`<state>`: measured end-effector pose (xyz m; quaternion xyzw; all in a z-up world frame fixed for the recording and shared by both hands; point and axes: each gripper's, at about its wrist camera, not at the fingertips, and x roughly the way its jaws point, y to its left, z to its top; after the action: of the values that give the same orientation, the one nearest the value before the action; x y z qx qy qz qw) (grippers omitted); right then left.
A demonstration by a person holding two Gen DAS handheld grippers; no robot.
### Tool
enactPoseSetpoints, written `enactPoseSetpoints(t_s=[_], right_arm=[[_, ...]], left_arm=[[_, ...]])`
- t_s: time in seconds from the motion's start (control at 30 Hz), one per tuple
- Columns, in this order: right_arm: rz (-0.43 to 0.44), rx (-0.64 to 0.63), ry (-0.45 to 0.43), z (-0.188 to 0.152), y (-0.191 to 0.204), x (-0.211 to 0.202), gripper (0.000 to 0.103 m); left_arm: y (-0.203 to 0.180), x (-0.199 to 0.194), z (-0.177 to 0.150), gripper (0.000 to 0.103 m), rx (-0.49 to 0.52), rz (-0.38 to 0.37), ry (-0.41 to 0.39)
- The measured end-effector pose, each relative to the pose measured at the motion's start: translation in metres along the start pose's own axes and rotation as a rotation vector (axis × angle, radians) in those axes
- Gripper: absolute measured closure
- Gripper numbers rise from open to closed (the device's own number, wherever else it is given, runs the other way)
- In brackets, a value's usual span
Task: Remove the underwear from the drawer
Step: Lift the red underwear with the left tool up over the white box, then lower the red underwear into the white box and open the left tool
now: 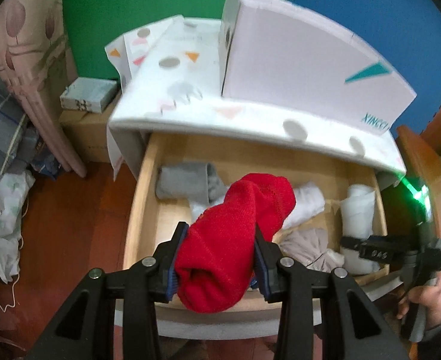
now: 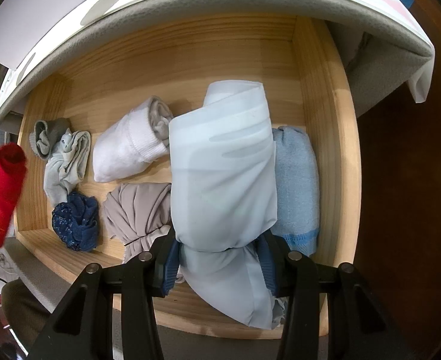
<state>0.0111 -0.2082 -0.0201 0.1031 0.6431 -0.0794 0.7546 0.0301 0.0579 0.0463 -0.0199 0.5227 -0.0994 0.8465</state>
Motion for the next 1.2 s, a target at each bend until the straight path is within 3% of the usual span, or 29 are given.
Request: enactPoseSetpoints(t_s=[0.2, 0.43, 0.63, 0.77, 0.93, 1.2], right_arm=[[0.006, -0.002, 0.001, 0.000, -0.003, -0.001, 0.061], [0.012, 0.000, 0.004, 0.000, -0.004, -0.002, 0.061], [0.018, 0.006, 0.005, 0.000, -0.005, -0.001, 0.061], [0.014, 0.009, 0.005, 0.000, -0.005, -0.001, 0.061], [0.015, 0.013, 0.006, -0.001, -0.003, -0.001, 0.061], [0.024, 0.009, 0.007, 0.000, -0.002, 0.001, 0.061]], left_arm=[[0.002, -0.041, 0.032, 0.063, 0.009, -0.008, -0.091], [-0.004, -0.103, 0.099, 0.063, 0.010, -0.031, -0.244], [-0.026, -0.124, 0.159, 0.063, 0.036, -0.021, -0.325], [-0.045, -0.112, 0.190, 0.063, 0.067, -0.013, -0.319], [-0.068, -0.071, 0.219, 0.063, 0.098, 0.024, -0.255], [-0.092, -0.015, 0.228, 0.063, 0.152, 0.083, -0.181]])
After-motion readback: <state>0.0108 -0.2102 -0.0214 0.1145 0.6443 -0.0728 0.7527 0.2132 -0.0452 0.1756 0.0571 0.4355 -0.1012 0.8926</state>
